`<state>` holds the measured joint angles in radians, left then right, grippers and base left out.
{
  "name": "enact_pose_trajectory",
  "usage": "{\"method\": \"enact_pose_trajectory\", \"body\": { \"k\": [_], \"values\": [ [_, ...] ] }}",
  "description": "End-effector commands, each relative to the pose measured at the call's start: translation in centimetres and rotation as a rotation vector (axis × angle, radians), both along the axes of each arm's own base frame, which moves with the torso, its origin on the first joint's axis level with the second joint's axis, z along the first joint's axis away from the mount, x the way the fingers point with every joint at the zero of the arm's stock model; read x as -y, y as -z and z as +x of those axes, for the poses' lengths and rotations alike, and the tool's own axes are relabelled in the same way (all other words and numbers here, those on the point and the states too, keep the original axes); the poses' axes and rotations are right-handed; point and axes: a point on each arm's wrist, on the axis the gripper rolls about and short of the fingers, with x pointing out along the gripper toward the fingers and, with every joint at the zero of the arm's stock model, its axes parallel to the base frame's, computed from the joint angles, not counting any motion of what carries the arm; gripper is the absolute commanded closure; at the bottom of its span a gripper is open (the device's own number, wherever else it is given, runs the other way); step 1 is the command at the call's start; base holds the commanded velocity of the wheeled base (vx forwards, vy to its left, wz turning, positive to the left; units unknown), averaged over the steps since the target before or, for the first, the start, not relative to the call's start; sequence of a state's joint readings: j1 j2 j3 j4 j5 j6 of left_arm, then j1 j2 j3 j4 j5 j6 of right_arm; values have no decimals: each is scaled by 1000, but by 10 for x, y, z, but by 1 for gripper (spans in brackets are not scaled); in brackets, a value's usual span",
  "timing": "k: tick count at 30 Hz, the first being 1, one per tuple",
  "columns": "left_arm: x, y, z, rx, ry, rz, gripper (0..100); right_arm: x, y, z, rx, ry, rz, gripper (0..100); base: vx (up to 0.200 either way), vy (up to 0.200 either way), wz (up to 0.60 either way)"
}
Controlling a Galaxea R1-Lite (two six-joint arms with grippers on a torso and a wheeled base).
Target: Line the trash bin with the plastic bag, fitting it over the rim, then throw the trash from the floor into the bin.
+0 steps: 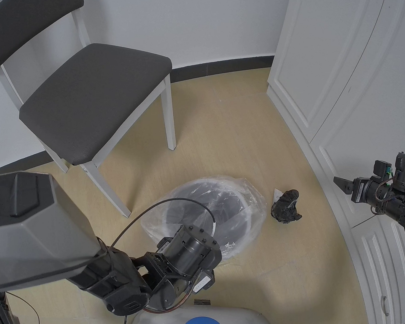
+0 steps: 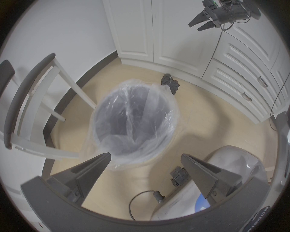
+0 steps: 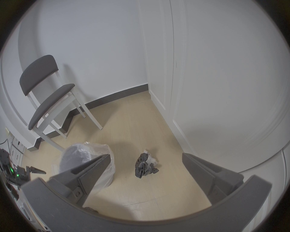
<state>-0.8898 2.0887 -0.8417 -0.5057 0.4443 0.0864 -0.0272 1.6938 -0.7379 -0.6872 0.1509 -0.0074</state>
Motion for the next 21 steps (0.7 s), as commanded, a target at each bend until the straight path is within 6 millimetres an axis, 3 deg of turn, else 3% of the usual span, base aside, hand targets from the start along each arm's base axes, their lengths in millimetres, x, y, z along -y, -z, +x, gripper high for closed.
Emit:
{"method": "enact_pose_trajectory", "body": {
  "k": [1, 13, 21],
  "values": [
    [2, 10, 18, 23, 18, 17, 0, -1, 2, 1, -5, -3, -3, 0, 0, 0, 0],
    [8, 33, 42, 2, 212, 46, 0, 1, 5, 3, -15, 2, -1, 0, 0, 0, 0],
    [14, 43, 64, 9, 245, 32, 0, 1, 5, 4, -15, 2, -1, 0, 0, 0, 0]
  ]
}}
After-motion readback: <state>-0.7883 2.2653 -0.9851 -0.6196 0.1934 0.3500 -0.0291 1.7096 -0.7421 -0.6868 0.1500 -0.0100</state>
